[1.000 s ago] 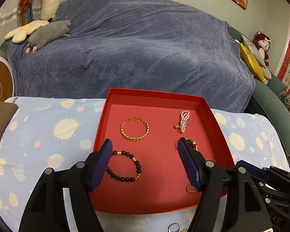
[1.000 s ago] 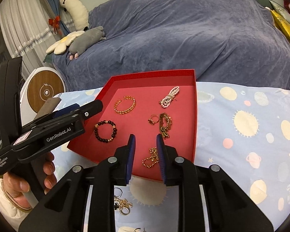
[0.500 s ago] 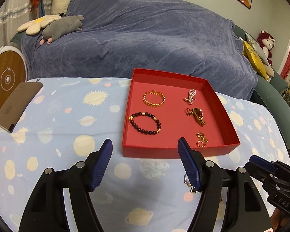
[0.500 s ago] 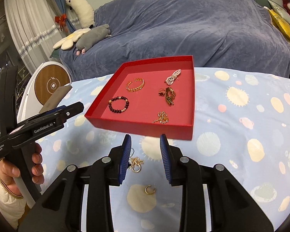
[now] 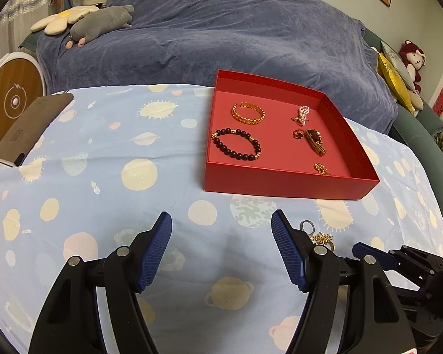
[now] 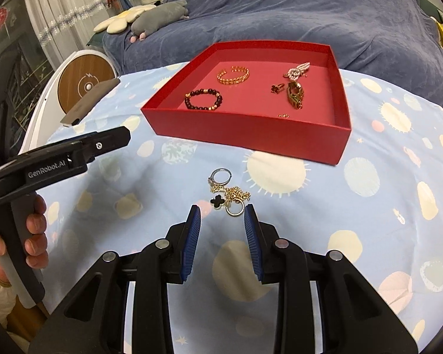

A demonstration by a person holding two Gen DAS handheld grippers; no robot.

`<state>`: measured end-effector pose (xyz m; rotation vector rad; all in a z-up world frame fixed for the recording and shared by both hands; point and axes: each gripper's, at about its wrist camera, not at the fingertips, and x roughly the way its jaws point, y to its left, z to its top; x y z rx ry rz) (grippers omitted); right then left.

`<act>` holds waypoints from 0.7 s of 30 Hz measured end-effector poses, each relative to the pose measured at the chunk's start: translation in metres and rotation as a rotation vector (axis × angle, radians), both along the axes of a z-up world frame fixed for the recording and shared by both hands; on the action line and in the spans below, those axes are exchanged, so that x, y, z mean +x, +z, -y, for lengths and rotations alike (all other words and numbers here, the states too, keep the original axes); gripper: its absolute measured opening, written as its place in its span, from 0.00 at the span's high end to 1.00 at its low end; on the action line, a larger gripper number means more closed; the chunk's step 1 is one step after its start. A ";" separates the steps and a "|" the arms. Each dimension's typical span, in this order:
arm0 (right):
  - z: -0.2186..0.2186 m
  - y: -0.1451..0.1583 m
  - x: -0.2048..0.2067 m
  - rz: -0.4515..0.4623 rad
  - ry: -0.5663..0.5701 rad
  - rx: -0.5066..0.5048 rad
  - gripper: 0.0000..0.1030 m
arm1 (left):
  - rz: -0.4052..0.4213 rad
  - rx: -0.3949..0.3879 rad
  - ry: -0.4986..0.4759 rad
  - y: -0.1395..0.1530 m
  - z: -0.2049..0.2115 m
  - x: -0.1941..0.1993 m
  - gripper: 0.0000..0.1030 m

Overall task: Organize jewelry
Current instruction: 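Move both grippers back over the remaining rings and chains on the sheet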

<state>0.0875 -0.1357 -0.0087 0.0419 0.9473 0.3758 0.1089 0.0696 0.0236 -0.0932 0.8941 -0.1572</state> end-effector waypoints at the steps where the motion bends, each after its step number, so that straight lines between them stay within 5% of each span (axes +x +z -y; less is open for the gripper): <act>1: -0.002 -0.004 0.001 -0.002 0.003 -0.009 0.71 | -0.003 -0.003 0.000 -0.001 -0.002 0.000 0.35; 21: -0.004 -0.023 0.012 -0.002 -0.008 -0.063 0.78 | -0.032 -0.013 -0.018 -0.008 -0.006 0.000 0.35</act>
